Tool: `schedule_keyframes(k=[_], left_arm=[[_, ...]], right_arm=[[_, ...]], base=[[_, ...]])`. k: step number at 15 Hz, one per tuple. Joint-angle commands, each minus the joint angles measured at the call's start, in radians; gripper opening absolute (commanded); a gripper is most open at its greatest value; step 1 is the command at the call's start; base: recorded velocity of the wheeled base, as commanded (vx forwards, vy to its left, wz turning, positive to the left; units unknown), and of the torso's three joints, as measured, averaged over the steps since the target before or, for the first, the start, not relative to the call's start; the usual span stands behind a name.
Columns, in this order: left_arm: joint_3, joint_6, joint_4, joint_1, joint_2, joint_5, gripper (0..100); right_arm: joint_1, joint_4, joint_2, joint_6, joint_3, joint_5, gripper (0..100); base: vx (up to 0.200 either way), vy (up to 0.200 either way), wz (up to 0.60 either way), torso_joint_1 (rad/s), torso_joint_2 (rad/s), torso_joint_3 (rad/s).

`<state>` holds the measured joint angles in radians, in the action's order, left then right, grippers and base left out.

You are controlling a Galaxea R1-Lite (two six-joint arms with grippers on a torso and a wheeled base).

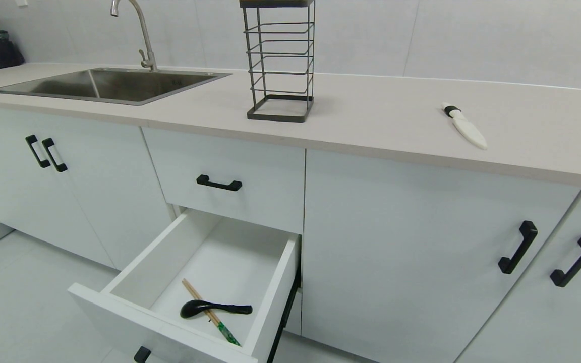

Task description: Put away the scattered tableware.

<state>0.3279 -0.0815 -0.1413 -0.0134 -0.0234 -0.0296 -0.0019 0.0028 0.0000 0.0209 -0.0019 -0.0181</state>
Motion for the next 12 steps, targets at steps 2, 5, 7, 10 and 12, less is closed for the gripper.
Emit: schedule_keyframes(k=[2,5,7,10,12], left_arm=[[0.000,-0.058,-0.103,-0.080,-0.179,-0.016,100],[-0.064,-0.060,-0.092,-0.145,-0.283,-0.139,100],[-0.098,-0.030,-0.090,-0.172,-0.337,-0.156,100],[-0.156,-0.026,-0.090,-0.203,-0.435,-0.161,100],[-0.190,-0.012,-0.063,-0.223,-0.532,-0.159,100]], right_arm=[[0.000,0.000,0.002,-0.001,0.000,0.003,100],[0.002,0.000,0.002,-0.001,0.000,0.003,100],[0.002,0.000,0.002,-0.001,0.000,0.003,100],[0.000,0.000,0.002,-0.001,0.000,0.003,100],[0.000,0.000,0.002,-0.001,0.000,0.003,100]], base=[[0.000,0.000,0.00,0.000,0.00,0.000],[0.000,0.000,0.00,0.000,0.00,0.000],[0.000,0.000,0.00,0.000,0.00,0.000],[0.000,0.000,0.00,0.000,0.00,0.000],[0.000,0.000,0.00,0.000,0.00,0.000]])
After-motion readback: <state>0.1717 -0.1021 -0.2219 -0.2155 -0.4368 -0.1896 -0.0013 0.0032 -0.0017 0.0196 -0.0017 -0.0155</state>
